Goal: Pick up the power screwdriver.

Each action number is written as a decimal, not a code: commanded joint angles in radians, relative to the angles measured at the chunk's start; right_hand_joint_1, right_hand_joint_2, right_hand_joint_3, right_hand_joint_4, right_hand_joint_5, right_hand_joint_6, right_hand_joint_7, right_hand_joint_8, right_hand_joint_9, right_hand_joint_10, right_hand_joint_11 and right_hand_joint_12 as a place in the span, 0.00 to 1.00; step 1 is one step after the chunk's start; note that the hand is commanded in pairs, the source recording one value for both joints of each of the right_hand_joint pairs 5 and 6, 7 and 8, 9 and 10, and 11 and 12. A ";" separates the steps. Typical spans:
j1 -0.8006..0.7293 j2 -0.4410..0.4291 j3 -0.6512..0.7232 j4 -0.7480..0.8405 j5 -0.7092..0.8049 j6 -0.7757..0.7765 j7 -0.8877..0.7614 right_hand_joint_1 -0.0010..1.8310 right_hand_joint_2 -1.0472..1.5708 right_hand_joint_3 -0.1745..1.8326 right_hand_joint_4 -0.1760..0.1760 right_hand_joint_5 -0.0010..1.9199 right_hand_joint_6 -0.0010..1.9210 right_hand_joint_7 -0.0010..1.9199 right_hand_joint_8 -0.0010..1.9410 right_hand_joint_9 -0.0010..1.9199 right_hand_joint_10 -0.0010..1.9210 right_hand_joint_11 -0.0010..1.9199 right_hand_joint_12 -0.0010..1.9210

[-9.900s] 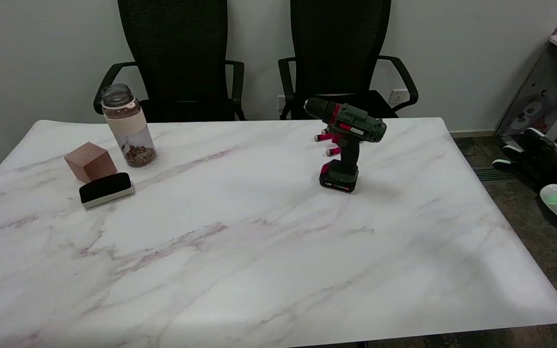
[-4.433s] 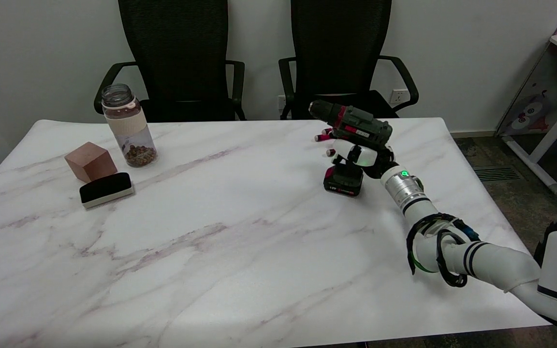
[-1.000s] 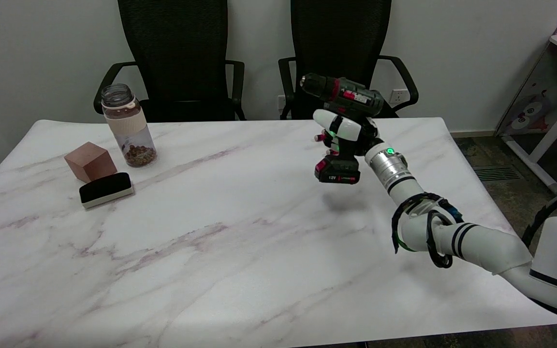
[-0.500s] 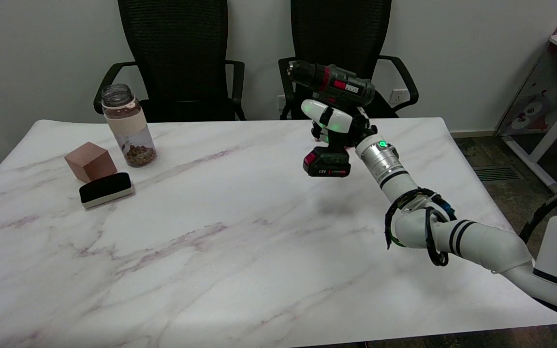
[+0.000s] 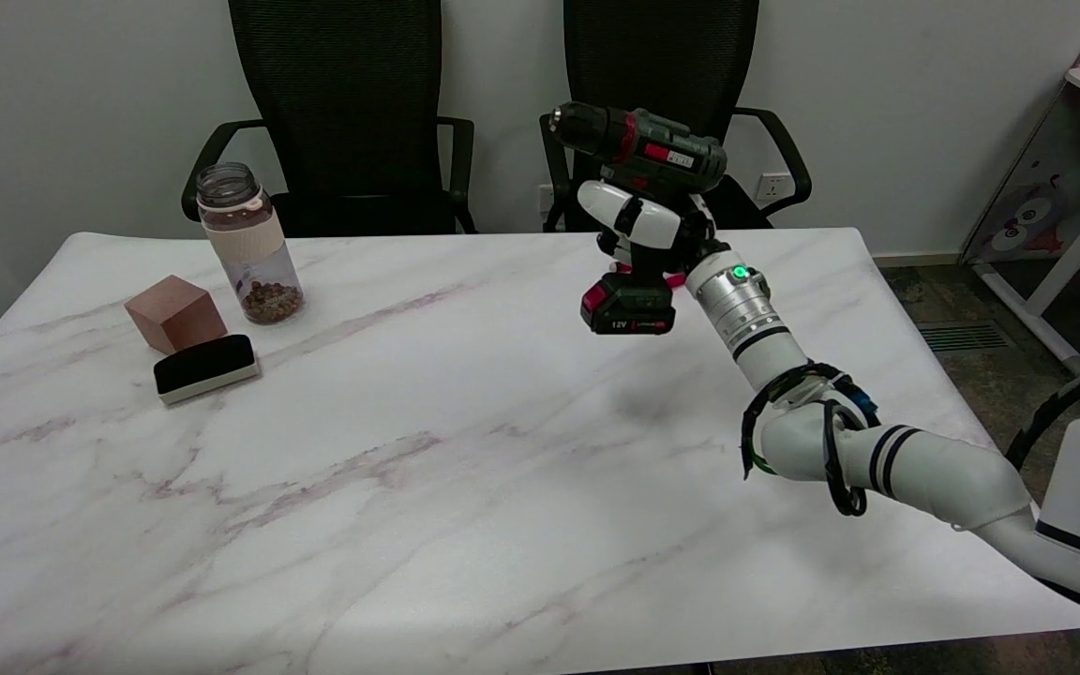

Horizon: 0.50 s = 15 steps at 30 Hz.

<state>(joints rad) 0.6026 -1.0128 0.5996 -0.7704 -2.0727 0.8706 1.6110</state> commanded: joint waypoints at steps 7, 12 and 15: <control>-0.009 0.003 0.005 -0.023 0.006 0.036 -0.068 0.48 0.68 0.51 1.00 0.92 0.92 0.92 0.91 1.00 1.00 1.00 1.00; -0.017 0.003 -0.002 -0.024 0.005 0.048 -0.069 0.47 0.68 0.52 1.00 0.92 0.92 0.92 0.91 1.00 1.00 1.00 1.00; -0.033 0.004 0.000 -0.025 0.006 0.050 -0.088 0.47 0.68 0.52 1.00 0.91 0.91 0.91 0.90 1.00 1.00 1.00 1.00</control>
<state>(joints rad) 0.5953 -1.0109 0.6022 -0.7875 -2.0687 0.8991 1.5617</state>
